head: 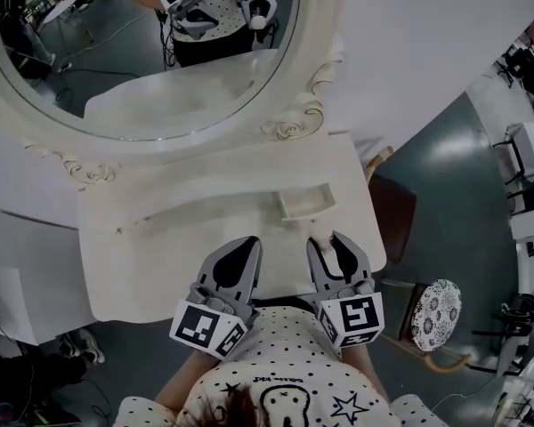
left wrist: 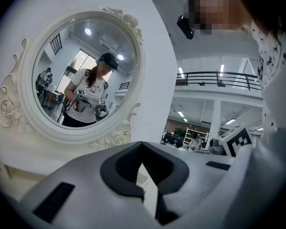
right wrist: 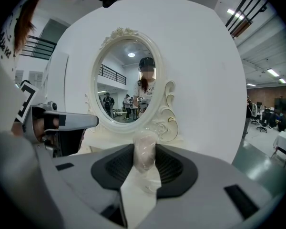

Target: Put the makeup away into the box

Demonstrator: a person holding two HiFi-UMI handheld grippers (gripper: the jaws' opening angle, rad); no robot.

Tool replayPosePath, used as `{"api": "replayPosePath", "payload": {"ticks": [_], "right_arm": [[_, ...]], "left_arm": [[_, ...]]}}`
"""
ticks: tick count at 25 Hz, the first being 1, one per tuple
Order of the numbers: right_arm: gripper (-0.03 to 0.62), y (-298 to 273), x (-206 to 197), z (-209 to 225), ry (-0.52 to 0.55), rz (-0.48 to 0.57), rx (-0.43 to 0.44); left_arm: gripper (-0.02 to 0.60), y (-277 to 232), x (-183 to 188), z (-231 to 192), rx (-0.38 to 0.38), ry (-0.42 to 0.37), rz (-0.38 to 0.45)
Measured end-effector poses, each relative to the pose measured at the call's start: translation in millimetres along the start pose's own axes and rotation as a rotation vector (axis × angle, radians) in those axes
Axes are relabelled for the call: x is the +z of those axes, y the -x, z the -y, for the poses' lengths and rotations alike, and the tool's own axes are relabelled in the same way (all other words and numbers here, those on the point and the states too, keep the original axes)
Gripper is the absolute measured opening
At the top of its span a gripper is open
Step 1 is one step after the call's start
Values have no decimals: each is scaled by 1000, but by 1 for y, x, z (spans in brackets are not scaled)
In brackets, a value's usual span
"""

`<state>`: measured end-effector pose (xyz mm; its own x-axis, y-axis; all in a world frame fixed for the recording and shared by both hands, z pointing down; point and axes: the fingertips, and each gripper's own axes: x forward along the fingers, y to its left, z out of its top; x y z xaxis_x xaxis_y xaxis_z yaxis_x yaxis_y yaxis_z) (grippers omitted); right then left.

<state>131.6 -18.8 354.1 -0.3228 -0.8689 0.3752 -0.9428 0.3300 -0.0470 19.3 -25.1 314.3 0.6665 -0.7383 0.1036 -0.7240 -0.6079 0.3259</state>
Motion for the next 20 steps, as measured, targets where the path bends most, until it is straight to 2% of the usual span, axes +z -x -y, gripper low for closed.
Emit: {"api": "replayPosePath", "payload": {"ticks": [12,20], "right_arm": [[144,-7,-1,17,-1,-6,-29],[144,-24,-7,27,-11,-28,-20]], "left_arm": [[-5,-10,-6,-4,2,6,-17],[-5,-25,-13,-5,-6,21,-33]]}}
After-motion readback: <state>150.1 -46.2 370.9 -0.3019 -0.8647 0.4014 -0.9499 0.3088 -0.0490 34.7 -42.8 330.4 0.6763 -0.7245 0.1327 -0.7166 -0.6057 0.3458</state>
